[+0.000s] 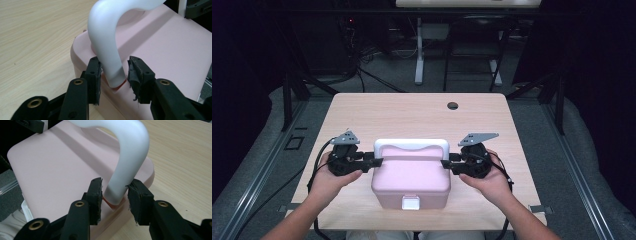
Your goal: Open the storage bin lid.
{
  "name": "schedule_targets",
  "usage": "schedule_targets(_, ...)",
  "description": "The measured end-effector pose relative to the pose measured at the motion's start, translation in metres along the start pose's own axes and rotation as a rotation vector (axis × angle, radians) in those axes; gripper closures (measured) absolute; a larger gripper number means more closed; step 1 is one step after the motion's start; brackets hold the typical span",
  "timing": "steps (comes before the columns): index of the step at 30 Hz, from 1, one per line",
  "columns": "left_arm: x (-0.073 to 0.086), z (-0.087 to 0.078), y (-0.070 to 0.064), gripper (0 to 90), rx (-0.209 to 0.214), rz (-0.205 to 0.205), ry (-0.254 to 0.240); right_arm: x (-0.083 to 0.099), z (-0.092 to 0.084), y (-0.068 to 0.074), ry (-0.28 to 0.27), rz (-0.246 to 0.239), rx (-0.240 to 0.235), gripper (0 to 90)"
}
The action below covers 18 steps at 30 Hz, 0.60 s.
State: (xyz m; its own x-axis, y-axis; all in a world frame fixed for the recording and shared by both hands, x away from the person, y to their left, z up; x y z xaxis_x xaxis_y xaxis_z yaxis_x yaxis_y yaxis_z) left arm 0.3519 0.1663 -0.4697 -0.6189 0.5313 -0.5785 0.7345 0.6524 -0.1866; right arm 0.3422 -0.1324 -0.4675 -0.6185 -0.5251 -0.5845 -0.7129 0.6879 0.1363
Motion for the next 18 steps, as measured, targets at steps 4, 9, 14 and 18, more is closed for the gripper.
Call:
schedule_targets(4, 0.0010, -0.0003, -0.0011, 67.4, -0.012, 0.012, 0.000, 0.0007, -0.0003, 0.0021, -0.006, -0.013, 0.009, 65.8)
schedule_targets(9, 0.0019, -0.0005, -0.0019, 69.0, -0.011, 0.013, -0.006, 0.0017, -0.0006, 0.0029, -0.017, -0.020, 0.012, 68.7)
schedule_targets(14, 0.0028, -0.0013, -0.0026, 71.3, -0.008, 0.014, -0.005, 0.0029, -0.0013, 0.0023, -0.018, -0.007, -0.001, 72.7)
schedule_targets(18, 0.0035, -0.0020, -0.0031, 72.9, -0.003, 0.013, -0.006, 0.0030, -0.0016, 0.0029, -0.016, -0.007, -0.008, 73.7)
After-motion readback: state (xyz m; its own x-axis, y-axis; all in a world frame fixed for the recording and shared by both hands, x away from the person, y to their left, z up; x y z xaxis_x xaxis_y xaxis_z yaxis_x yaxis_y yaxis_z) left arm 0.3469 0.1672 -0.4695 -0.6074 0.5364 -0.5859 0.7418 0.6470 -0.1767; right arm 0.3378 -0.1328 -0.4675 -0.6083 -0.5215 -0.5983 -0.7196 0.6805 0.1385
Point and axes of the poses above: each handheld gripper's, and its own axes: z roughly forward along the jaws, x roughly out of its underside, y roughly to its left, the point moved 5 cm from there along z, roughly forward along the jaws, and after that the axes turned 15 degrees about y, right-handed, at the moved point
